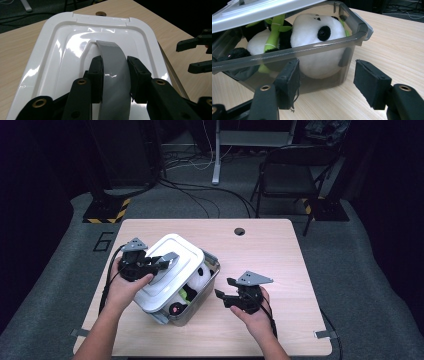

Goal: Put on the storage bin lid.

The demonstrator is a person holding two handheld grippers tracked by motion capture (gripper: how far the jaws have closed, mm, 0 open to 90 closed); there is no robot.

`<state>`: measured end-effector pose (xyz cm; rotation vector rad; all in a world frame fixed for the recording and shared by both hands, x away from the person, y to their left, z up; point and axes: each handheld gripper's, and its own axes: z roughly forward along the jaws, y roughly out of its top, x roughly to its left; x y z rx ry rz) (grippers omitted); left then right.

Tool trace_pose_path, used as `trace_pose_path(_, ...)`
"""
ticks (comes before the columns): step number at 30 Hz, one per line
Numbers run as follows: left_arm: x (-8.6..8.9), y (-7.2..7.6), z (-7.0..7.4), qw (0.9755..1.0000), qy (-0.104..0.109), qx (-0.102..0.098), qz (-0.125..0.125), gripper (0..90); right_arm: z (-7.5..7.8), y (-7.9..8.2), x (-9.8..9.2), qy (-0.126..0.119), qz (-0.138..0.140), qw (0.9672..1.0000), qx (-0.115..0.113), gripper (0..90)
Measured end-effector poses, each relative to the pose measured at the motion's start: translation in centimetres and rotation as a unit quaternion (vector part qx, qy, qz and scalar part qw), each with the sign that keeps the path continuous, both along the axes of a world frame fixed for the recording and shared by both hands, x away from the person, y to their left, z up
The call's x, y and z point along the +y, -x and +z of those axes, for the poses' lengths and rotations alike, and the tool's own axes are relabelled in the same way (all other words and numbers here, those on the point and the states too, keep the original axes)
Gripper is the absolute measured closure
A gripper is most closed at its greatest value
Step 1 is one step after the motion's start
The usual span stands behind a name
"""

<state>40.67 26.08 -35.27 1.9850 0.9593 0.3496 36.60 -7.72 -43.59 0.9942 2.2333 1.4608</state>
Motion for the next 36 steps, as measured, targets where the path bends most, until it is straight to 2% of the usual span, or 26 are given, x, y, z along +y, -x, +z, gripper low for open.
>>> trace_pose_path(13,-1.7,-0.4,-1.6,0.9995,-0.006,0.017,-0.025,66.8,-0.1,-0.1,-0.1,-0.001,-0.003,1.0000,0.001,36.8)
trace_pose_path(15,-1.8,-0.4,-1.8,0.9996,-0.007,0.013,-0.025,66.4,-0.1,-0.1,-0.1,-0.001,-0.005,1.0000,0.005,36.8)
trace_pose_path(16,-1.8,-0.4,-1.8,0.9996,-0.007,0.013,-0.025,65.4,-0.1,-0.1,-0.1,-0.001,-0.005,1.0000,0.005,36.8)
trace_pose_path(19,-1.5,-0.5,-1.9,0.9996,0.008,0.013,-0.025,53.8,-0.2,-0.2,-0.1,0.000,-0.004,1.0000,0.003,36.8)
trace_pose_path(24,-0.9,-0.3,-1.8,0.9997,0.007,0.004,-0.024,49.1,-0.2,-0.1,0.0,0.001,-0.003,1.0000,0.004,36.8)
trace_pose_path(27,0.4,0.2,-1.1,0.9997,0.019,-0.010,-0.010,48.1,-0.3,-0.2,0.0,0.001,-0.004,1.0000,0.004,36.8)
trace_pose_path(31,2.8,0.3,-0.6,0.9995,0.017,-0.022,0.014,47.5,-0.2,-0.2,0.0,0.002,-0.004,1.0000,0.002,36.8)
trace_pose_path(32,2.8,0.3,-0.6,0.9995,0.017,-0.022,0.014,47.4,-0.2,-0.2,0.0,0.002,-0.004,1.0000,0.002,36.8)
trace_pose_path(33,4.1,0.3,-0.8,0.9990,0.018,-0.025,0.032,47.0,-0.2,-0.1,0.0,0.000,-0.004,1.0000,0.003,36.8)
trace_pose_path(36,5.8,0.2,-1.4,0.9984,0.020,-0.016,0.051,47.8,-0.1,-0.2,-0.1,0.000,-0.006,1.0000,0.002,36.9)
